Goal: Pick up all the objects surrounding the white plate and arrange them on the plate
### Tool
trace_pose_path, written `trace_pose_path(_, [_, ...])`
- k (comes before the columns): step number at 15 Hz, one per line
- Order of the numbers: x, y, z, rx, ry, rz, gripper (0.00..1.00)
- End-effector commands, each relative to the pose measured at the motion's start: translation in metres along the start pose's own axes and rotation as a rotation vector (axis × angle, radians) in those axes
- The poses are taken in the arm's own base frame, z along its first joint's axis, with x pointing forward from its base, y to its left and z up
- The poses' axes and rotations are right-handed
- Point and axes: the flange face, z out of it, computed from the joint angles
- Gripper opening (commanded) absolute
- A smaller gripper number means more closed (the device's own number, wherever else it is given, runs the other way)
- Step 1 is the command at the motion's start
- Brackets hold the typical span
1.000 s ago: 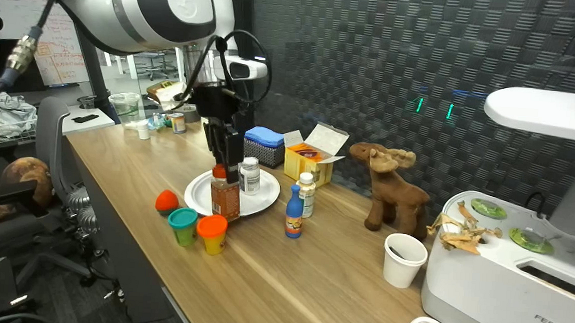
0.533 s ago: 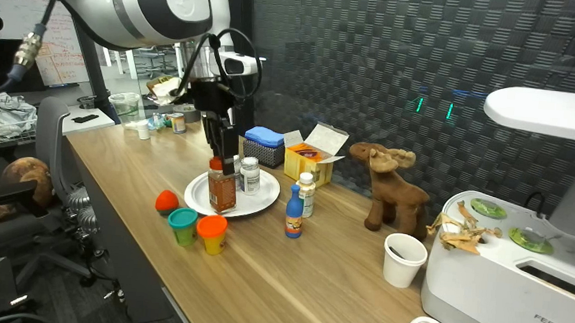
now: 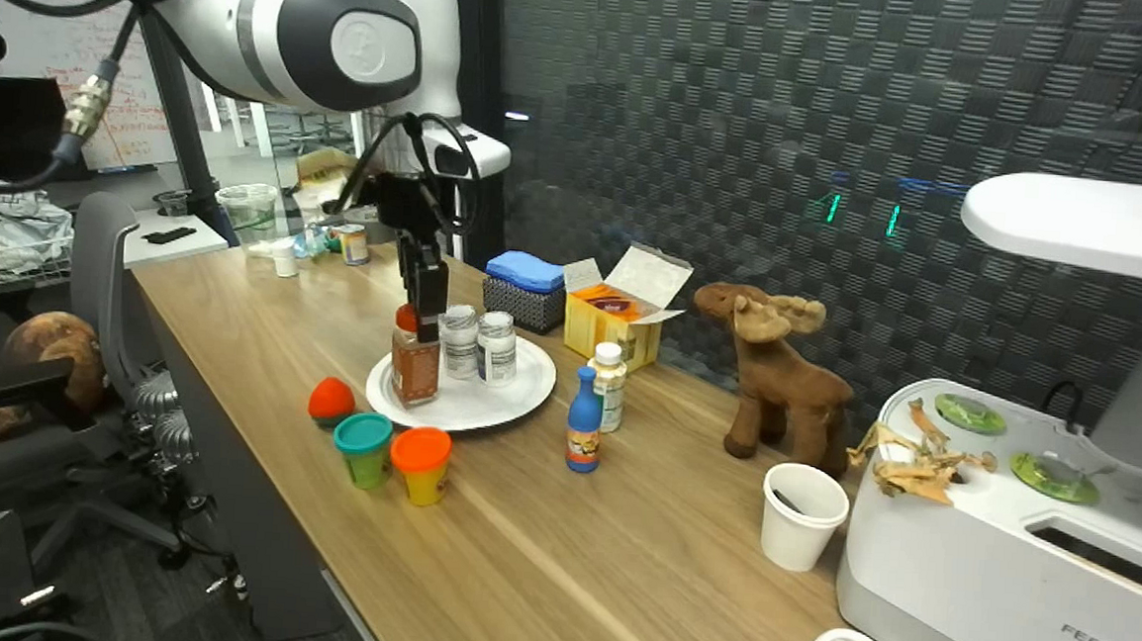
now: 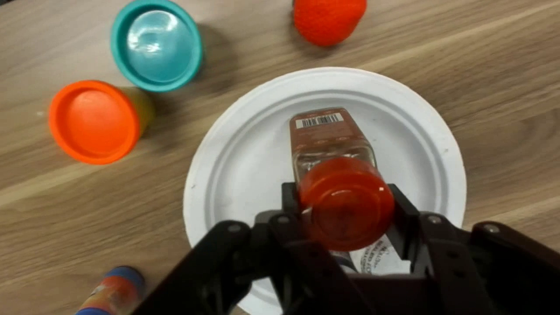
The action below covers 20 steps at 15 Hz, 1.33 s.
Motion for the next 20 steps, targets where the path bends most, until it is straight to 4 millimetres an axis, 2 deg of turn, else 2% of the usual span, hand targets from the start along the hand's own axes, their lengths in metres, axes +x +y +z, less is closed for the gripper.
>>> trace_pose_path(1, [0.004,-0.022,-0.008,0.082,0.034,0.060,0.25])
trace_pose_path(11, [0.000,-0.031,0.007,0.104,0.139,0.038,0.25])
trace_pose_path(12, [-0.001,-0.031,0.008,0.095,0.142,0.031,0.28])
trace_pose_path(13, [-0.002,-0.030,0.008,0.080,0.138,0.017,0.75])
trace_pose_path(14, [-0.002,-0.029,0.006,0.069,0.146,0.007,0.76])
trace_pose_path(17, [-0.001,-0.018,-0.001,0.006,0.156,-0.018,0.98])
trace_pose_path(20, [0.006,-0.003,-0.014,-0.025,0.178,0.007,1.00])
